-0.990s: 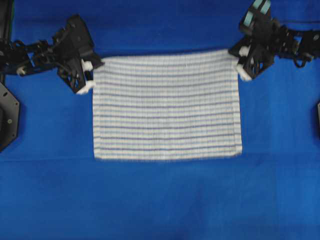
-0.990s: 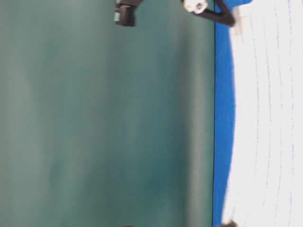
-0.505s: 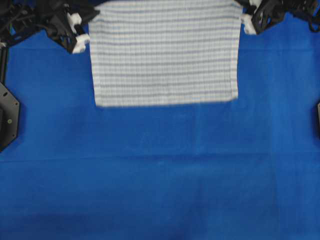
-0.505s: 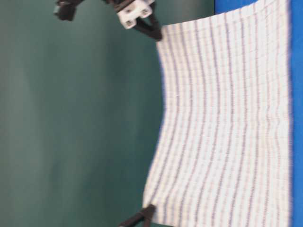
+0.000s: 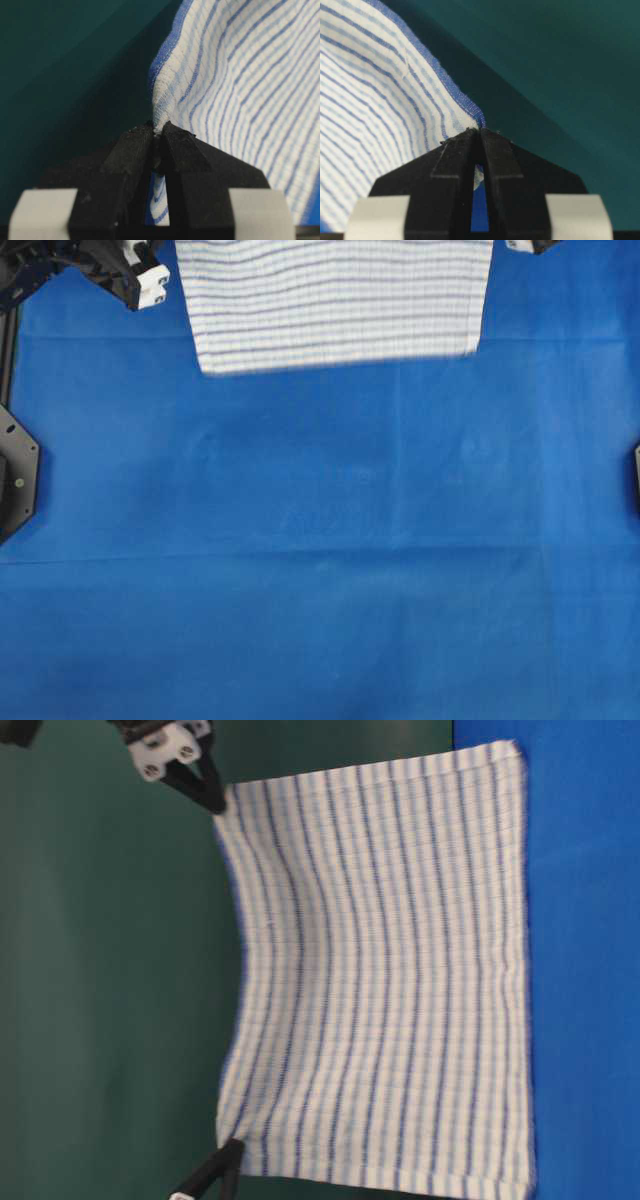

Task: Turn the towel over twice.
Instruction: 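Lift the held corners up and away from the table, then swing the held edge down toward the near side, flipping the towel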

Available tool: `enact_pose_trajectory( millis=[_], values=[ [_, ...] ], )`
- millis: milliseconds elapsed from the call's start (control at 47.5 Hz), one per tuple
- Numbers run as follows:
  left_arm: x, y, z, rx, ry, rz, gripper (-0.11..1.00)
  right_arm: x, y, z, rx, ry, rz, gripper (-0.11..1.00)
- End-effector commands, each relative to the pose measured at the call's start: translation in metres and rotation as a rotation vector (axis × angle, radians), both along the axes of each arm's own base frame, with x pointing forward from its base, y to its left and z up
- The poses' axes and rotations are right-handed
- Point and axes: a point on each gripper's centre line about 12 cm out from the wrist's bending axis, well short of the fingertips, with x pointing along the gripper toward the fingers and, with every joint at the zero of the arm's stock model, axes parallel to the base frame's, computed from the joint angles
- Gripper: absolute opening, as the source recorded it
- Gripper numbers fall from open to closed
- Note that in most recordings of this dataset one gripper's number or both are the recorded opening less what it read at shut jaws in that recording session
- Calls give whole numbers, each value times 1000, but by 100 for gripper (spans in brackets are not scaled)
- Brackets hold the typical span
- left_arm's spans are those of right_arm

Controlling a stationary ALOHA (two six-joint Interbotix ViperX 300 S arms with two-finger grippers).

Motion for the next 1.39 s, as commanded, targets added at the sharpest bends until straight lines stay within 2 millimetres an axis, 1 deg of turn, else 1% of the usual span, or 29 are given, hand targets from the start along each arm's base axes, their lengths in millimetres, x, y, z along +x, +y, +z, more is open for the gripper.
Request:
enact_pose_trajectory(
  millis=[0, 168, 337, 421, 526, 758, 1053, 1200, 1284, 1369],
  values=[
    [-2, -1, 20, 43, -50, 2, 4, -4, 4, 24, -44, -53, 1, 6],
    [-7, -12, 28, 64, -75, -19, 4, -7, 25, 30, -44, -71, 38, 6],
    [-12, -31, 37, 83, -103, -62, 4, -8, 60, 27, -8, -56, 113, 6],
    [-15, -44, 38, 82, -92, -96, 4, -7, 78, 25, 16, -38, 155, 6],
    [-15, -63, 32, 58, -57, -158, 4, -5, 100, 18, 50, -4, 212, 5],
    [-15, -111, 1, -36, 50, -335, 4, 0, 143, -10, 149, 106, 324, 6],
    [-18, -150, -51, -119, 223, -484, 4, 8, 198, -49, 250, 193, 483, 6],
    [-12, -174, -72, -153, 313, -582, 4, 11, 225, -74, 308, 264, 543, 6],
    [-6, -187, -86, -184, 369, -631, 4, 12, 237, -87, 340, 301, 560, 6],
    [0, -198, -97, -219, 415, -658, 4, 15, 247, -96, 368, 319, 575, 6]
  ],
)
